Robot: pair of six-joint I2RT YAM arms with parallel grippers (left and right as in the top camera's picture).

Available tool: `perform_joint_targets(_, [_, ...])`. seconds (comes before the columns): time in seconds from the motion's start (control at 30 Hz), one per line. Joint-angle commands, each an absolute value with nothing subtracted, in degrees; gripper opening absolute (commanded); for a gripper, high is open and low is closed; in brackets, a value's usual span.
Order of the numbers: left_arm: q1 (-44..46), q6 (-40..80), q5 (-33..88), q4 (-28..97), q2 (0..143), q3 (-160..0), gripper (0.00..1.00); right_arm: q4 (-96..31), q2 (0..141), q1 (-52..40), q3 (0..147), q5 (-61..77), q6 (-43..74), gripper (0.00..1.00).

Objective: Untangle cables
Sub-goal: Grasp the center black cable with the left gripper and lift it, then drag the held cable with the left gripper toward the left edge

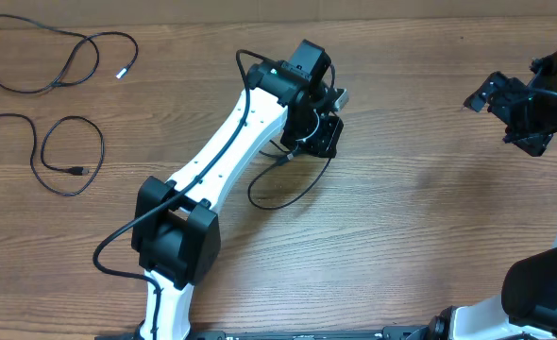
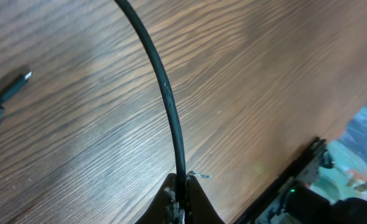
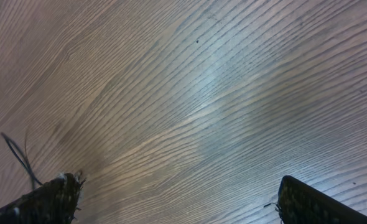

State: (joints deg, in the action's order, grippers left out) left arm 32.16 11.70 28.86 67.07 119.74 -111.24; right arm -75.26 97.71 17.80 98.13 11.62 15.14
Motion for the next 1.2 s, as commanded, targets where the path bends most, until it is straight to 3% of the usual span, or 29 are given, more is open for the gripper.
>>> perform_joint_targets(0.0, [31.62, 11.81, 30.52, 67.07, 114.89, -113.54, 0.04, -75.13, 97.8, 17.76, 98.26, 11.64, 14.94, 1.0])
perform_joint_targets(0.3, [31.62, 15.29, 36.45, 66.54, 113.86, -113.51, 0.04, -75.11, 97.8, 17.76, 98.26, 11.66, 14.94, 1.0])
perform_joint_targets(0.57, [27.94, 20.16, 67.0, 59.44, 113.86, -113.51, 0.04, -75.13, 97.8, 17.76, 98.26, 11.66, 14.94, 1.0])
perform_joint_targets(0.67, [26.11, 26.09, 71.7, 56.66, 113.86, -113.51, 0.04, -75.13, 97.8, 17.76, 98.26, 11.64, 14.94, 1.0])
perform_joint_targets(0.87, [22.31, 32.47, 69.3, 54.13, 113.78, -113.54, 0.04, -75.11, 97.8, 17.76, 98.26, 11.66, 14.94, 1.0])
perform_joint_targets(1.17, [18.44, 36.21, 45.84, 57.93, 108.01, -115.96, 0.04, -75.11, 97.8, 17.76, 98.26, 11.64, 14.94, 1.0])
